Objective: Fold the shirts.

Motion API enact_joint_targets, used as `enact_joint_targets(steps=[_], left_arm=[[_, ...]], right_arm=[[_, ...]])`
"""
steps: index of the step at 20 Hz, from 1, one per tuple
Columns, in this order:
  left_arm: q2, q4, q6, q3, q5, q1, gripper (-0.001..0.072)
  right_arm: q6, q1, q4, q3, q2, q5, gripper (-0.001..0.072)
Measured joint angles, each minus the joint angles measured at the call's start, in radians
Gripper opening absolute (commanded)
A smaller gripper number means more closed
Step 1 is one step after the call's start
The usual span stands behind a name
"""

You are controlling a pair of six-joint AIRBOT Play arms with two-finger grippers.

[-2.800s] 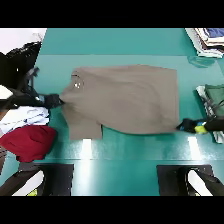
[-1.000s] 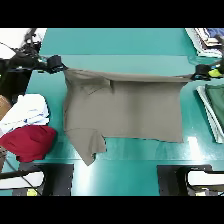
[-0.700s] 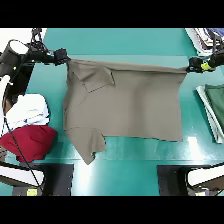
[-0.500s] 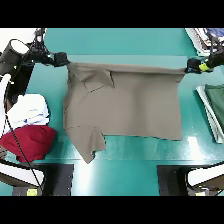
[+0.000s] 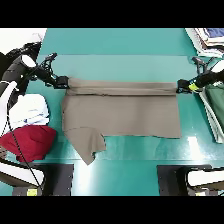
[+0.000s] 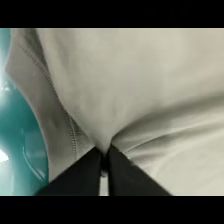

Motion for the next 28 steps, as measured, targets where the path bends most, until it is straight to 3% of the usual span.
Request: enact_joint_targets(steps=[1, 7, 10, 14, 20, 28], left_arm=[[0.0, 0.003, -0.016, -0.01, 0.001, 0.002, 0.0538], [0.055, 0.058, -0.101, -0.044, -0.104, 0.022, 0.0537], [0.185, 0.116, -0.142, -0.162, -0.15, 0.04, 0.0538], [0.448, 0.106, -0.186, -0.476, -0.156, 0.048, 0.0538], [0.71, 0.003, -0.24, -0.866, -0.133, 0.04, 0.0537], [0.764, -0.065, -0.301, -0.984, -0.009, -0.144, 0.0537]], right_arm=[[0.0, 0.003, 0.003, -0.016, 0.005, -0.007, 0.0399], [-0.012, -0.018, 0.045, -0.026, 0.066, 0.079, 0.0395], [-0.028, -0.064, 0.048, -0.08, 0.171, 0.119, 0.0395], [-0.047, -0.119, 0.055, -0.196, 0.324, 0.107, 0.0395], [-0.058, -0.137, 0.058, -0.301, 0.443, 0.048, 0.0394], [-0.06, -0.138, 0.077, -0.32, 0.468, 0.051, 0.0394]])
